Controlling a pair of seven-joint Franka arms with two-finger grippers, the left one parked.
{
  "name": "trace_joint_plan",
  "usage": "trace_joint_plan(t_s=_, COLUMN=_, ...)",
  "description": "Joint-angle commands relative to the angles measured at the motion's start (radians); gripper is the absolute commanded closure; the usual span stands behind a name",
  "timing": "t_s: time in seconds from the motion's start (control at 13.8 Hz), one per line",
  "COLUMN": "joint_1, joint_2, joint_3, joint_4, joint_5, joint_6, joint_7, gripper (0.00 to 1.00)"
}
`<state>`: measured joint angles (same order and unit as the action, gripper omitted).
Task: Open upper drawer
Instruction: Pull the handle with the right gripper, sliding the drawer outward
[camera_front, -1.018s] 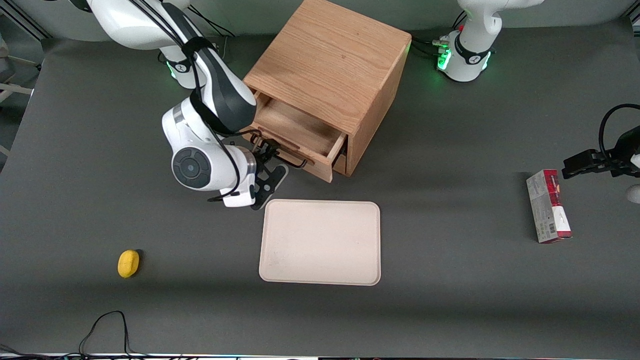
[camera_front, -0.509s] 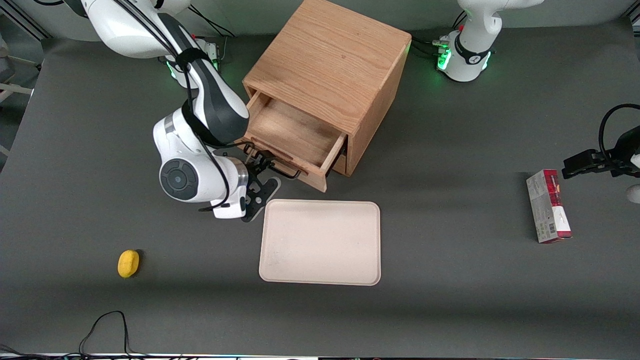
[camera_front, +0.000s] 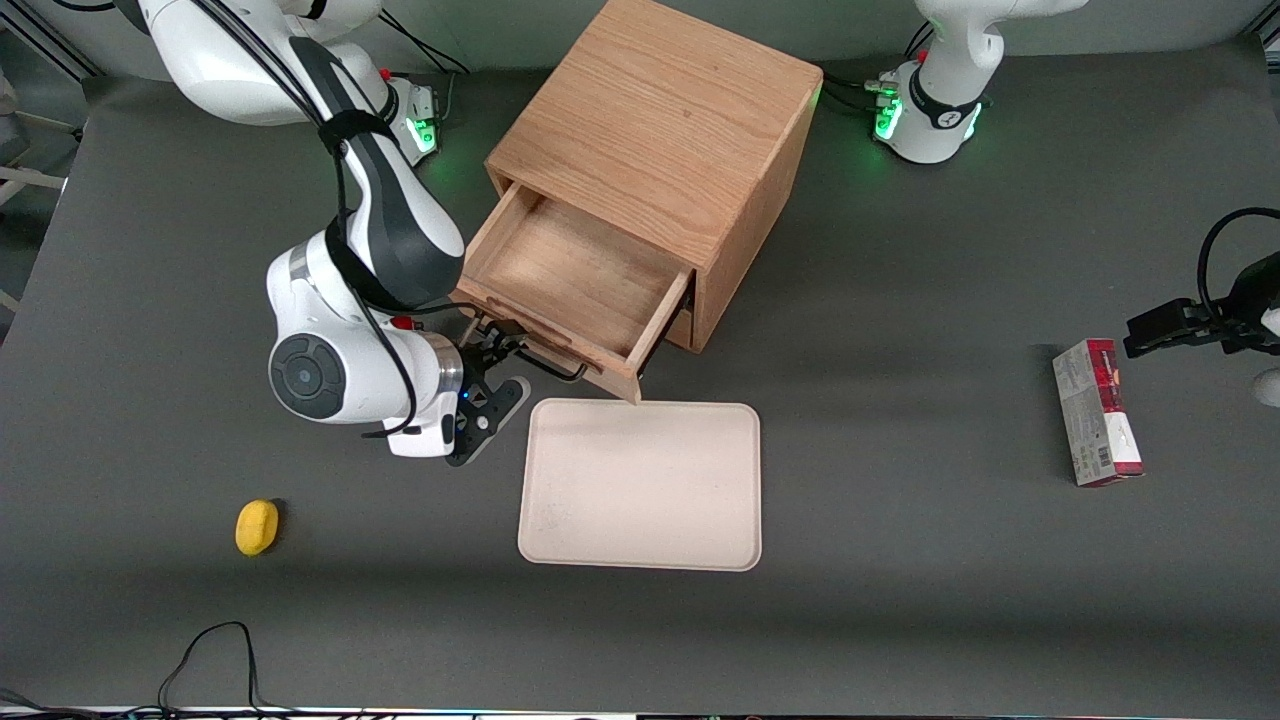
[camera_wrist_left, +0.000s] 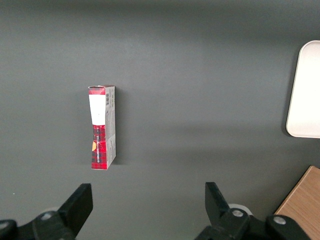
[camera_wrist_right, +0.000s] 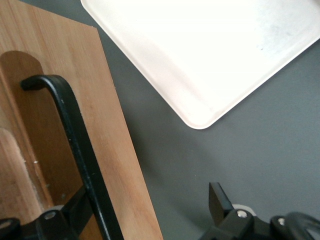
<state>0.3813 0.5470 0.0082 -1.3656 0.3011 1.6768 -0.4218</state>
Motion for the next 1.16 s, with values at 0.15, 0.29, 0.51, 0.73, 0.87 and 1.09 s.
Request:
trace_joint_plan(t_s=0.15, joint_1=-0.012, joint_2=0.054, joint_3=-0.002, joint_4=0.063, joint_5=0.01, joint_6=0.03, joint_7=-0.026, gripper=0.0)
trace_joint_plan(t_s=0.29, joint_1=-0.022, joint_2=0.068, joint_3=-0.002, joint_4=0.086, joint_5=0.01, joint_6=0.037, joint_7=-0.026, gripper=0.0)
trace_joint_plan(t_s=0.51, joint_1=-0.038, joint_2=0.096, joint_3=-0.001, joint_4=0.132, joint_5=0.012, joint_6=0.037, joint_7=-0.04, gripper=0.0)
trace_joint_plan(t_s=0.73, joint_1=-0.053, joint_2=0.113, joint_3=-0.001, joint_4=0.161, joint_5=0.013, joint_6=0.038, joint_7=-0.046, gripper=0.0)
trace_joint_plan(t_s=0.87, joint_1=-0.056, joint_2=0.113, joint_3=-0.001, joint_4=0.168, joint_5=0.013, joint_6=0.038, joint_7=-0.046, gripper=0.0)
trace_joint_plan(t_s=1.09, joint_1=-0.067, joint_2=0.113, joint_3=-0.002, joint_4=0.178, joint_5=0.015, joint_6=0.058, joint_7=-0.042, gripper=0.0)
